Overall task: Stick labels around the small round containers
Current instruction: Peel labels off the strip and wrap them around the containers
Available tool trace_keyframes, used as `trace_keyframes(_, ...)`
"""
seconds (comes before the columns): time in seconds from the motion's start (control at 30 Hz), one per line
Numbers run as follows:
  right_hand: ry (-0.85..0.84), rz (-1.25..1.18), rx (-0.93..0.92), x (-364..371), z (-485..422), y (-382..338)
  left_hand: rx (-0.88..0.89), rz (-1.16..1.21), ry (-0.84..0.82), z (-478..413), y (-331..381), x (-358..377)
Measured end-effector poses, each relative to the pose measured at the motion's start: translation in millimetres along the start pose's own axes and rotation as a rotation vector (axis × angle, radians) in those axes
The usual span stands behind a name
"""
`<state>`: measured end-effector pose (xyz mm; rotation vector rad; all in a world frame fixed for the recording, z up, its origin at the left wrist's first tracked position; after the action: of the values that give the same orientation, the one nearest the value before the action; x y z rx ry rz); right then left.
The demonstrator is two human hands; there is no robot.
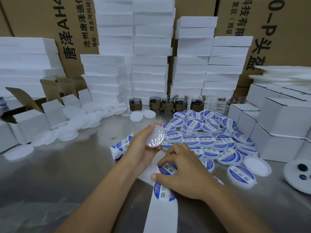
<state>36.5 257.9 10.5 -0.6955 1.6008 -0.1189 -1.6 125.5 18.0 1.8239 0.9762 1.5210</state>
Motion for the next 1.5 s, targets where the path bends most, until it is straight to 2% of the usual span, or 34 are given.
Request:
trace_keyframes(0.17, -0.004, -0.114, 0.048, 4, -2, -2, -0.007, 0.009, -0.009, 0, 0, -1)
trace_keyframes(0.33, 0.034, -0.424, 0.131, -2, -5, 0, 0.004, 0.128, -0.067, 1, 7, 1)
trace_keyframes(0.47, 0.199, -0.579, 0.152, -11, -9, 8, 0.015, 0.154, -0.123, 2, 8, 3)
trace_keyframes(0.67, 0.469, -0.674, 0.292, -22, -16, 25, 0.036, -0.115, -0.127, 0, 4, -3)
trace_keyframes(0.83, 0.554, -0.807, 0.31, -22, -20, 25, -0.036, -0.314, -0.161, 1, -7, -1)
trace_keyframes(1.03, 0.499, -0.767, 0.166, -14, -21, 19, -0.058, -0.447, -0.253, 5, -12, 1)
trace_keyframes(1.17, 0.388, -0.719, 0.092, -11, -20, 18, -0.068, -0.476, -0.205, 4, -11, 1)
trace_keyframes(1.3, 0.309, -0.732, 0.111, -7, -22, 20, -0.012, -0.494, -0.111, 2, -13, 1)
trace_keyframes(1.37, 0.325, -0.722, 0.115, -6, -23, 22, 0.001, -0.484, -0.062, 1, -13, 1)
trace_keyframes(1.5, 0.437, -0.544, 0.088, -9, -21, 24, 0.0, -0.507, -0.047, -1, -12, 0)
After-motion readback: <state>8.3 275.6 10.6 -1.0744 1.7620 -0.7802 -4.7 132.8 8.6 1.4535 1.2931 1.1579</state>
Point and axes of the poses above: each hand's wrist, its own z-axis away from the middle knuckle, its own x-axis out of the palm, y = z × x, the point moved 1 cm from there along -z, towards the middle knuckle, and after that the axes turned 9 degrees about x, right-handed, at the moved point
